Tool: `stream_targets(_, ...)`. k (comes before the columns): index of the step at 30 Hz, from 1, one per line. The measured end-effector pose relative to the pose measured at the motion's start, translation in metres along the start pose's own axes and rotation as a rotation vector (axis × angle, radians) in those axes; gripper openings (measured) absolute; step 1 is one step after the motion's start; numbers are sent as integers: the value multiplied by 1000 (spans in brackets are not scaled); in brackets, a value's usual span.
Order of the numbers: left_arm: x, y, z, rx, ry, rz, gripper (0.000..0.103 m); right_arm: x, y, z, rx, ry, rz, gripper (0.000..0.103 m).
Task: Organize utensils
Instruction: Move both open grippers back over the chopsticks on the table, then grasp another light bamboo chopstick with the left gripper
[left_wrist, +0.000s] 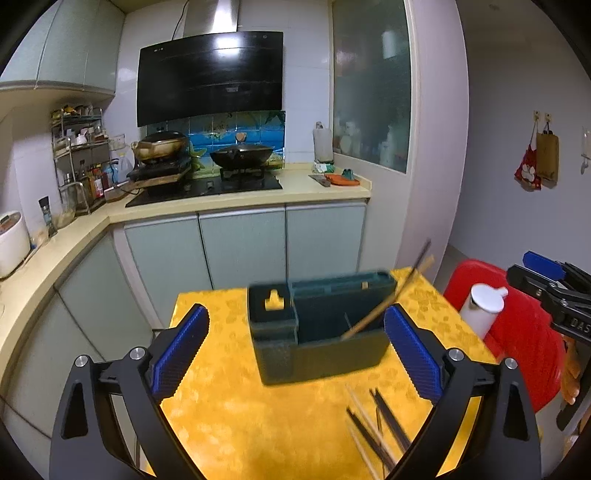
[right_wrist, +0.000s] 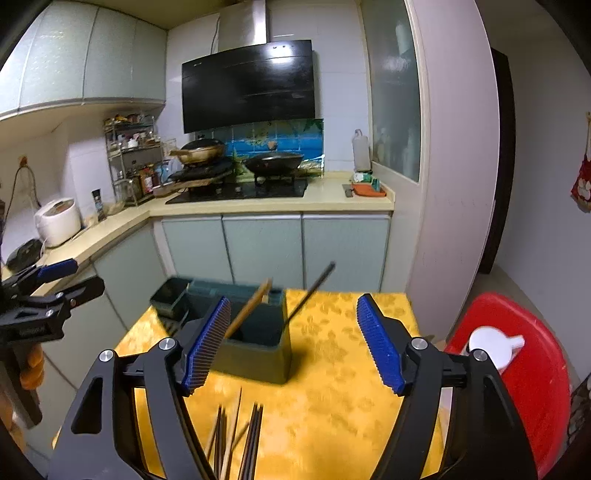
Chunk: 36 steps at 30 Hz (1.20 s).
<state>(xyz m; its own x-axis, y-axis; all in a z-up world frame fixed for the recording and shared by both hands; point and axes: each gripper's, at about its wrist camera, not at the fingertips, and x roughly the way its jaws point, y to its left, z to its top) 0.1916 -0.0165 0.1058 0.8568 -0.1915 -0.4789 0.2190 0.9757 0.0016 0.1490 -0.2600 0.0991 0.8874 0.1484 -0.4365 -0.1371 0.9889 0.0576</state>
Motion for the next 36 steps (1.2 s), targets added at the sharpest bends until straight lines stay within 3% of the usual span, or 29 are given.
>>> stream_targets(13,-8,-5,-127,-36,143,-54,93,-25,6,-124,-3,92,-24,72)
stream_targets(17,-7,-19,-167,9,190,-59,93,-27,8,-154,3,142,-2,72)
stream_targets(26,-13,-71,-228,93,299,-189,93,-30,5,-178,12,160,-19,72)
stream_targets(30,-8,-94,-242,160,318,-201,92,-31,1,-180,28,162,-24,72)
stream_targets(32,-4,-102,-246,169,326,-215,88,-30,-1,-180,35,163,-28,72)
stream_targets(35,2,-108,-247,180,341,-233,70,-30,-5,-182,49,165,-34,72)
stream_targets(36,4,-110,-249,180,349,-236,60,-30,-7,-182,54,166,-36,72)
